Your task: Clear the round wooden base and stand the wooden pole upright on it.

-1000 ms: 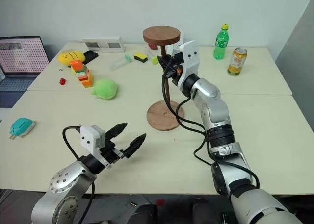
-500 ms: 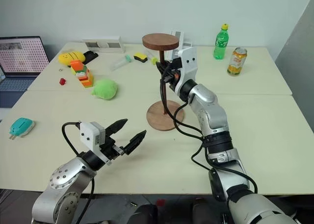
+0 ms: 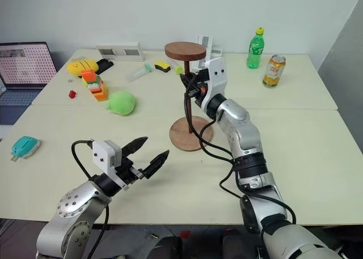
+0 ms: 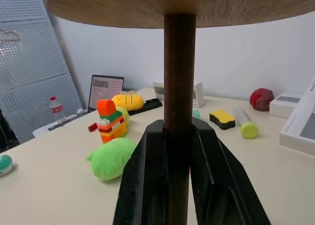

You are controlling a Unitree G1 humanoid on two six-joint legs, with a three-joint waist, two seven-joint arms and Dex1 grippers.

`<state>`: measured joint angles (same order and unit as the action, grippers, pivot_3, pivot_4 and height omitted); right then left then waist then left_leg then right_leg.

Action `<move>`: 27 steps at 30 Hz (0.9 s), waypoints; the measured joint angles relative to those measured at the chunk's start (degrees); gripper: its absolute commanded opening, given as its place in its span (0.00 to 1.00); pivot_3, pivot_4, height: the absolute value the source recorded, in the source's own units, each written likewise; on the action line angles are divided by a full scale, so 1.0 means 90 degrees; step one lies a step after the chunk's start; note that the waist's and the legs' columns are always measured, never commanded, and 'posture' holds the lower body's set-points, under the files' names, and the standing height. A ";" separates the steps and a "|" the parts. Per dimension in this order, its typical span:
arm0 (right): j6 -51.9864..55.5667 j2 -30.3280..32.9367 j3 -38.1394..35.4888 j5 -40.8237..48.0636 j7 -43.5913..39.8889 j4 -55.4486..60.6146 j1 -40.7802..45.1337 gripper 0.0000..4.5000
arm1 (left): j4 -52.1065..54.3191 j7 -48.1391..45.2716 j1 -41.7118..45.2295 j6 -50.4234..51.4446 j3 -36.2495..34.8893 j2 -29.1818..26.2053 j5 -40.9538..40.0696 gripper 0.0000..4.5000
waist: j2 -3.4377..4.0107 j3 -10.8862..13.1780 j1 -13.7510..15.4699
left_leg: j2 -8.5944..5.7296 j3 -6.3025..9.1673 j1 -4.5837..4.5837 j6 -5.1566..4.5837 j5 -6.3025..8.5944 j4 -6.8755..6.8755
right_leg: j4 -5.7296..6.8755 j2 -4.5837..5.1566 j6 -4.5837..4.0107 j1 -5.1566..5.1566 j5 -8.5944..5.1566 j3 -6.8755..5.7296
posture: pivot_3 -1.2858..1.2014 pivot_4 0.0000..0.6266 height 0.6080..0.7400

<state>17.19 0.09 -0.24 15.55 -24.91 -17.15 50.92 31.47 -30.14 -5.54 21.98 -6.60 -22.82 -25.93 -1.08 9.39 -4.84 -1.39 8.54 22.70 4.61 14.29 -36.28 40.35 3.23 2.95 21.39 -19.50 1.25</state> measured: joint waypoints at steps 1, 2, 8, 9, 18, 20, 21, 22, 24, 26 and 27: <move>-0.0053 0.0015 0.0027 -0.0042 -0.0011 -0.0016 -0.0014 0.06 | -0.0004 -0.0012 0.0001 -0.0002 -0.0007 -0.0003 0.0000 1.00 | 0.0000 0.0000 0.0000 | 0.0000 0.0000 0.0000 0.0000 0.0000 0.0000 | 0.0000 0.0000 0.0000 0.0000 0.0000 0.0000 | 0.52 0.24 1.00; -0.0100 0.0023 0.0049 -0.0065 -0.0020 -0.0018 -0.0029 0.06 | -0.0012 -0.0024 0.0003 -0.0002 -0.0012 -0.0003 0.0000 1.00 | 0.0000 0.0000 0.0001 | 0.0000 0.0000 0.0000 0.0000 0.0000 0.0000 | 0.0000 0.0000 0.0000 0.0000 0.0000 0.0000 | 0.52 0.24 1.00; -0.0420 0.0023 0.0211 -0.0155 -0.0073 -0.0068 -0.0096 0.06 | -0.0041 -0.0039 0.0079 -0.0002 -0.0013 -0.0003 0.0000 1.00 | 0.0000 0.0000 0.0002 | 0.0000 -0.0001 -0.0001 0.0000 0.0000 0.0000 | -0.0001 0.0000 0.0000 -0.0001 0.0000 0.0000 | 0.52 0.24 1.00; -0.0492 0.0026 0.0254 -0.0184 -0.0098 -0.0053 -0.0136 0.06 | -0.0042 -0.0040 0.0078 -0.0002 -0.0013 -0.0003 0.0000 1.00 | 0.0000 0.0000 0.0001 | 0.0000 -0.0001 -0.0001 0.0000 0.0000 0.0000 | -0.0001 0.0000 0.0000 -0.0001 0.0000 0.0001 | 0.52 0.24 1.00; -0.0729 0.0150 0.1095 -0.0760 -0.0279 0.0630 -0.0776 0.06 | -0.0044 -0.0042 0.0070 -0.0002 -0.0039 -0.0002 0.0001 1.00 | 0.0005 -0.0021 0.0002 | 0.0004 -0.0028 -0.0067 -0.0006 0.0003 0.0025 | -0.0002 -0.0003 0.0000 -0.0037 0.0000 0.0030 | 0.52 0.24 1.00; -0.0463 0.0166 0.1161 -0.0817 -0.0278 0.0712 -0.0757 0.06 | -0.0044 -0.0041 0.0074 -0.0002 -0.0037 -0.0002 0.0001 1.00 | 0.0009 -0.0040 0.0003 | 0.0010 -0.0058 -0.0113 -0.0026 0.0017 0.0038 | -0.0004 -0.0009 0.0000 -0.0067 -0.0001 0.0060 | 0.52 0.24 1.00; -0.0321 0.0178 0.1166 -0.0818 -0.0279 0.0760 -0.0749 0.06 | -0.0044 -0.0040 0.0078 -0.0002 -0.0037 -0.0001 0.0001 1.00 | 0.0013 -0.0045 0.0003 | 0.0011 -0.0068 -0.0131 -0.0028 0.0020 0.0041 | -0.0005 -0.0010 0.0001 -0.0082 -0.0001 0.0068 | 0.52 0.24 1.00; -0.0176 0.0193 0.1166 -0.0818 -0.0280 0.0787 -0.0725 0.06 | -0.0044 -0.0039 0.0076 -0.0002 -0.0036 -0.0001 0.0001 1.00 | 0.0013 -0.0045 0.0003 | 0.0011 -0.0077 -0.0160 -0.0030 0.0023 0.0049 | -0.0012 -0.0010 0.0001 -0.0107 -0.0001 0.0077 | 0.52 0.24 1.00; 0.0069 0.0220 0.1158 -0.0816 -0.0280 0.0816 -0.0686 0.06 | -0.0044 -0.0038 0.0077 -0.0002 -0.0038 -0.0001 0.0000 1.00 | 0.0018 -0.0053 0.0010 | 0.0014 -0.0085 -0.0219 -0.0044 0.0035 0.0065 | -0.0041 -0.0013 0.0002 -0.0163 -0.0002 0.0082 | 0.52 0.24 1.00; 0.0246 0.0259 0.1134 -0.0796 -0.0292 0.0850 -0.0622 0.13 | -0.0044 -0.0039 0.0072 -0.0002 -0.0039 -0.0001 0.0000 1.00 | 0.0019 -0.0058 0.0016 | 0.0013 -0.0087 -0.0220 -0.0044 0.0037 0.0064 | -0.0043 -0.0013 0.0002 -0.0165 -0.0002 0.0086 | 0.52 0.24 1.00; 0.0334 0.0288 0.1106 -0.0781 -0.0310 0.0864 -0.0587 0.21 | -0.0045 -0.0040 0.0072 -0.0002 -0.0039 -0.0001 0.0000 1.00 | 0.0018 -0.0058 0.0022 | 0.0013 -0.0087 -0.0219 -0.0044 0.0039 0.0063 | -0.0043 -0.0014 0.0002 -0.0164 -0.0002 0.0088 | 0.52 0.24 1.00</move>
<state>20.20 2.68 9.72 8.52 -27.70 -9.38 45.64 31.06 -30.49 -4.89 21.95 -6.95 -22.83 -25.94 -0.91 8.87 -4.64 -1.27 7.75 20.73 4.22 14.64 -35.72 39.96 3.11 2.96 19.92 -19.52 2.04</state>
